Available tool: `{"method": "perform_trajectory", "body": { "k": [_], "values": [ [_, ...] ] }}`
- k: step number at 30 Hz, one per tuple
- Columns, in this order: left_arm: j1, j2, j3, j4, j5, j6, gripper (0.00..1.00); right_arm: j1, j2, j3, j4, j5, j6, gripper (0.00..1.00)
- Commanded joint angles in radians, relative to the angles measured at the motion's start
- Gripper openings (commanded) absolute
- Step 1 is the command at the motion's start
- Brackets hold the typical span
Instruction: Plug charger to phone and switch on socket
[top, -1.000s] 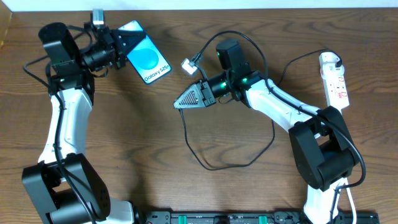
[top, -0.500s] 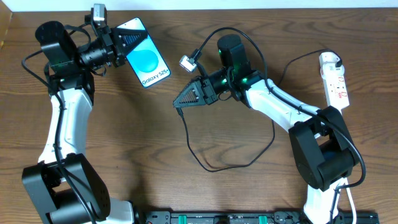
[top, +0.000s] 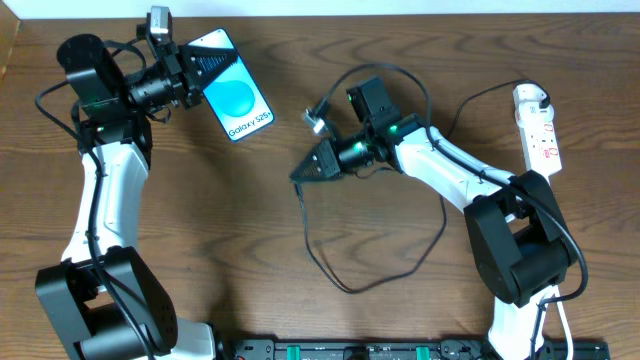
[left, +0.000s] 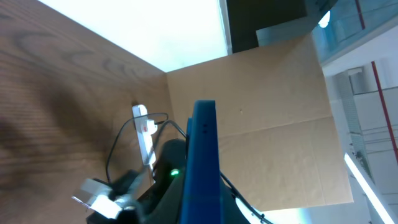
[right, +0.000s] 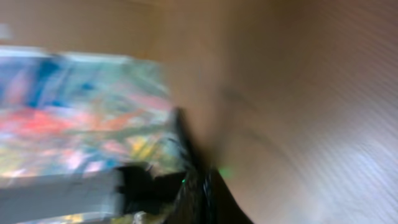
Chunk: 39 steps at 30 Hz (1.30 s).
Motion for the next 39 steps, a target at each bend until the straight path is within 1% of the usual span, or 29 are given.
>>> {"method": "perform_trajectory", "body": {
  "k": [1,2,3,4,5,11,16,17,18,20,24,32,35,39],
  "values": [
    [0.005,-0.01,0.01,0.009,0.024,-0.001,0.07,-0.006,0.006,0.001,-0.109,0.417,-0.079,0.01],
    [0.005,-0.011,0.01,0.009,0.024,-0.001,0.07,-0.009,0.006,0.001,-0.127,0.47,-0.077,0.01],
    [0.005,-0.01,0.01,0.009,0.024,-0.001,0.07,-0.02,0.006,0.001,-0.166,0.595,-0.05,0.01],
    [0.005,-0.01,0.01,0.009,0.024,-0.001,0.07,-0.026,0.006,0.001,-0.18,0.645,-0.03,0.01],
    [0.005,-0.011,0.01,0.009,0.024,-0.001,0.07,-0.039,0.006,0.001,-0.208,0.74,0.01,0.01],
    [0.005,-0.011,0.01,0.009,0.024,-0.001,0.07,-0.092,0.006,0.001,-0.306,1.06,0.152,0.01],
    [0.005,-0.01,0.01,0.009,0.024,-0.001,0.07,-0.089,0.006,0.001,-0.319,1.075,0.154,0.01],
    [0.005,-0.01,0.01,0.009,0.024,-0.001,0.08,-0.084,0.006,0.001,-0.319,1.073,0.164,0.2],
    [0.005,-0.011,0.01,0.009,0.024,-0.001,0.07,-0.081,0.006,0.001,-0.319,1.07,0.169,0.44],
    [0.005,-0.01,0.01,0.009,0.024,-0.001,0.07,-0.073,0.006,0.001,-0.32,1.027,0.169,0.99],
    [0.005,-0.01,0.01,0.009,0.025,-0.001,0.07,-0.063,0.006,0.001,-0.348,0.915,0.169,0.99],
    [0.005,-0.01,0.01,0.009,0.041,-0.001,0.07,-0.051,0.006,0.0,-0.372,0.737,0.272,0.99],
    [0.005,-0.01,0.01,0.009,0.04,-0.001,0.08,-0.02,0.006,0.0,-0.393,0.761,0.293,0.99],
    [0.005,-0.01,0.01,0.009,0.04,-0.001,0.08,0.032,0.006,0.0,-0.416,0.896,0.356,0.99]
  ]
}}
